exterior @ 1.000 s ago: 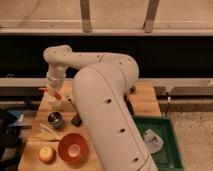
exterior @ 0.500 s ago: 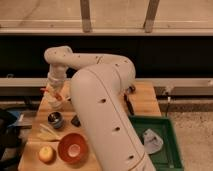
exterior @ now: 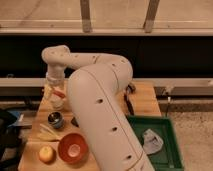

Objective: Place pepper in paper cup

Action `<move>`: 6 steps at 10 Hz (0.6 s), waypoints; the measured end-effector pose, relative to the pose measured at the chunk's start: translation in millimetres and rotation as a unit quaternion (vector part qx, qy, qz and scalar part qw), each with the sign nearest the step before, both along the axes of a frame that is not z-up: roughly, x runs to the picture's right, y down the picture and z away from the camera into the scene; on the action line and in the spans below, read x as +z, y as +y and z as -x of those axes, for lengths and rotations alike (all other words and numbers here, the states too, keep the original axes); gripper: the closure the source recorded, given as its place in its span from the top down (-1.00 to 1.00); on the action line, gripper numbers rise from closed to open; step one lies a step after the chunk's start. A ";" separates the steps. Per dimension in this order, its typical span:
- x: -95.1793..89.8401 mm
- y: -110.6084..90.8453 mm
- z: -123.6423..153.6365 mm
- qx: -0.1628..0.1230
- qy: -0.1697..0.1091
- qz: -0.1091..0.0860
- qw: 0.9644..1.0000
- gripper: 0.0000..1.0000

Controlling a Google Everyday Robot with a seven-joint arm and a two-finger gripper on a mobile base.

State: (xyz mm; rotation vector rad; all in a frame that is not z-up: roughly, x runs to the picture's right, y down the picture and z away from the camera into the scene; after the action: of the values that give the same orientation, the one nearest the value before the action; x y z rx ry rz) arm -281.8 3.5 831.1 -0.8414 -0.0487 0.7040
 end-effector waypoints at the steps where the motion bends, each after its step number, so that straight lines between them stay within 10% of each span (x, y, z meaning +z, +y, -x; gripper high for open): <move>1: -6.5 -11.8 -1.4 0.006 0.000 -0.013 1.000 0.60; 6: -22.7 -75.1 -25.6 0.054 0.022 -0.093 0.994 0.60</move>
State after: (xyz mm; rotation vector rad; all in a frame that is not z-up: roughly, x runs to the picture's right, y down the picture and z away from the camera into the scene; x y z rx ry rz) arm -256.2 -71.6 808.4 -0.6482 -0.1184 0.8074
